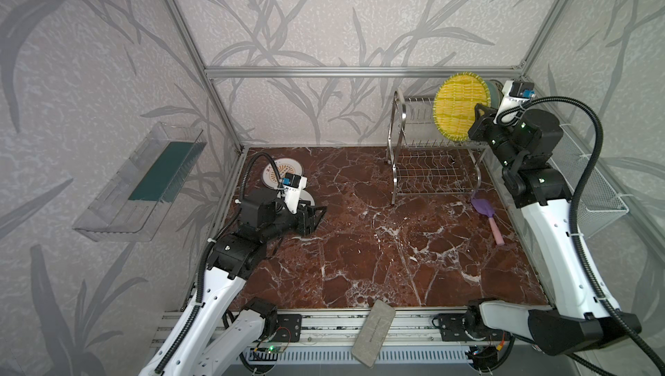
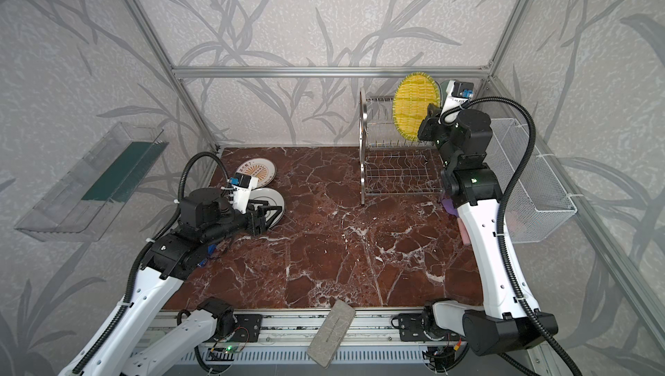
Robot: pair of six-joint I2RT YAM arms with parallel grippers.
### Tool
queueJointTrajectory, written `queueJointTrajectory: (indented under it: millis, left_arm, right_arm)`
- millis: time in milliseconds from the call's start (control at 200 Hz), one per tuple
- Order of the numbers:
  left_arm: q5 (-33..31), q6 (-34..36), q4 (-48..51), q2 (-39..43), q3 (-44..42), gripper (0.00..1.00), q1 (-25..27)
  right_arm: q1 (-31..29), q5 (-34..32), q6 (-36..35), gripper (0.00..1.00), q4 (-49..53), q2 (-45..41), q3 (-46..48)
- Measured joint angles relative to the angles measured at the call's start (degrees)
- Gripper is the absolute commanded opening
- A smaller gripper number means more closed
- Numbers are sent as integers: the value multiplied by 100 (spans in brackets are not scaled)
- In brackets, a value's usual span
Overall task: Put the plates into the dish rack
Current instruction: 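Carry the upright woven plate with the right gripper over the rack beside the sunburst plate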
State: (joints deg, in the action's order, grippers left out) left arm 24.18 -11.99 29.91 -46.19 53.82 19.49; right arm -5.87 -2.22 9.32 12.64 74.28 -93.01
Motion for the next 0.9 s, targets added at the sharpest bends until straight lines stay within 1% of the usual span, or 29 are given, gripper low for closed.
queueJointTrajectory:
  millis: [480,690,900]
  left_arm:
    - [149,-7,-48,4,-79,60,-2]
    - [308,-63,-133,-70,-79,60,-2]
    - [431,-79,-140,-175,-79,60,-9]
  right_arm:
    - [0,-348,-387,0,142,1220,-1150]
    - [-26,-546,-529,0,299,1609,-1394]
    - [-199,-876,-769,0,341,1910,-1495]
